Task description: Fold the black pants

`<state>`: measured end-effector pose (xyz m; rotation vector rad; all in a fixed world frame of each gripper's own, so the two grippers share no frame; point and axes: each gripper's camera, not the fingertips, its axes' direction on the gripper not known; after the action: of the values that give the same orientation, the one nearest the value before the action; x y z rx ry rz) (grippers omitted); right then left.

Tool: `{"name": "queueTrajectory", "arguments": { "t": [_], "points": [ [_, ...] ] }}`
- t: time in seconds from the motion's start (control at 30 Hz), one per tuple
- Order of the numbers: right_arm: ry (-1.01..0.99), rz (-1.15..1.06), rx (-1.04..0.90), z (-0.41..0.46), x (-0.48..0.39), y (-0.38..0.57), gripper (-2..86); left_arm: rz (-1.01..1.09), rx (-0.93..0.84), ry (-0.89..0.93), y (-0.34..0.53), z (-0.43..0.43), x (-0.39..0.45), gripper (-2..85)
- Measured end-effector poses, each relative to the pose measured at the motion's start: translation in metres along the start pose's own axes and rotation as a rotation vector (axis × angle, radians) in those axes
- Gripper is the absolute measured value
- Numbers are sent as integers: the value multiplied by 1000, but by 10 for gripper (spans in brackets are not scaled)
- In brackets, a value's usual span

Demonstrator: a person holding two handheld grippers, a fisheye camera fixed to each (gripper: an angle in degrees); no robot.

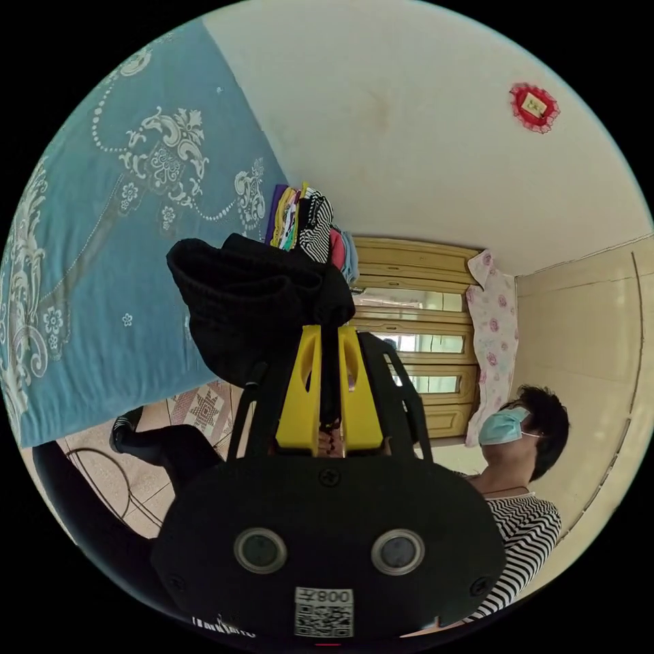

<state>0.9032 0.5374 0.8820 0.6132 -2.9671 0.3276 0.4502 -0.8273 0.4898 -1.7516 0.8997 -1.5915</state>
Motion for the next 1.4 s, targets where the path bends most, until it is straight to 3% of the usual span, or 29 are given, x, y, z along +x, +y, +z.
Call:
{"name": "queueTrajectory", "arguments": {
  "t": [0.33,0.6,0.77,0.93,1.0,1.4],
  "points": [
    [60,-185,261,-75,-269,2,1,154,-324,109,-76,279,205,34],
    [320,-509,489,-146,-512,-40,2,401,-542,224,-140,519,359,35],
    [425,-410,557,-160,-529,-90,4,457,-612,28,-179,631,359,36],
    [468,-40,563,-165,-431,-149,6,249,-698,-209,-208,687,276,34],
    [482,137,485,-148,-387,-168,9,195,-721,-151,-213,696,260,32],
    [305,199,498,-113,-411,-179,16,289,-805,-172,-222,754,310,37]
  ]
}}
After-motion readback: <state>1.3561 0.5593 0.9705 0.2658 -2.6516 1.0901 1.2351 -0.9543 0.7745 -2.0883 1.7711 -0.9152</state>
